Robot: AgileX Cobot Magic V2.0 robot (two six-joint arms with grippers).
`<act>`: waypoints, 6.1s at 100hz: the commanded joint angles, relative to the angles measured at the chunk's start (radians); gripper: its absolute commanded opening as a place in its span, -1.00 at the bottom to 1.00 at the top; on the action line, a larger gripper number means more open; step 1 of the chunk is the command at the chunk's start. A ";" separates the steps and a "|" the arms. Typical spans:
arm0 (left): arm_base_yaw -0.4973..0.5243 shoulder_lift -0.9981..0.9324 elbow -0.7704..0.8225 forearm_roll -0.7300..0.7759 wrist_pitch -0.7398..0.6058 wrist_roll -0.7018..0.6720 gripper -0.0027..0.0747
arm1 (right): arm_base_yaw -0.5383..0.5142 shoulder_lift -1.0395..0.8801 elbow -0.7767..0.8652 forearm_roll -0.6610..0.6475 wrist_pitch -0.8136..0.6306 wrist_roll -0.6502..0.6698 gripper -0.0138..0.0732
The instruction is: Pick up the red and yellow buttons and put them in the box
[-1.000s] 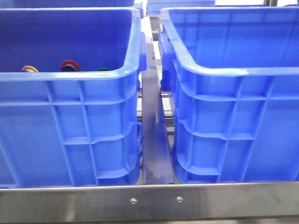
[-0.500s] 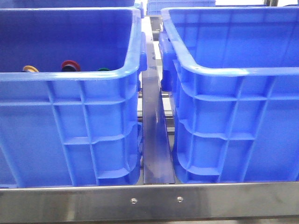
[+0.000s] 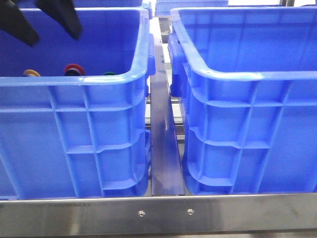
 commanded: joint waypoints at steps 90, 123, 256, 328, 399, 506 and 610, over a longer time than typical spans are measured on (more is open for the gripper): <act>0.016 0.214 -0.150 0.213 -0.134 -0.170 0.46 | -0.003 -0.022 0.005 -0.007 -0.088 -0.004 -0.84; 0.016 0.258 -0.150 0.278 -0.168 -0.230 0.46 | -0.003 -0.022 0.005 -0.007 -0.088 -0.004 -0.84; 0.035 0.306 -0.150 0.292 -0.166 -0.256 -0.78 | -0.003 -0.022 0.005 -0.007 -0.088 -0.004 -0.84; -0.147 -0.052 -0.130 0.307 0.022 -0.166 -0.98 | -0.003 -0.022 0.005 -0.007 -0.089 -0.004 -0.84; -0.730 -0.233 -0.100 0.307 0.046 -0.104 -0.98 | -0.003 -0.022 -0.018 -0.007 -0.089 -0.004 -0.84; -0.734 -0.233 -0.100 0.307 0.048 -0.104 -0.98 | -0.003 0.482 -0.755 0.310 0.804 0.037 -0.73; -0.734 -0.231 -0.100 0.307 0.055 -0.104 -0.98 | 0.015 0.826 -0.754 1.530 1.173 -0.705 0.65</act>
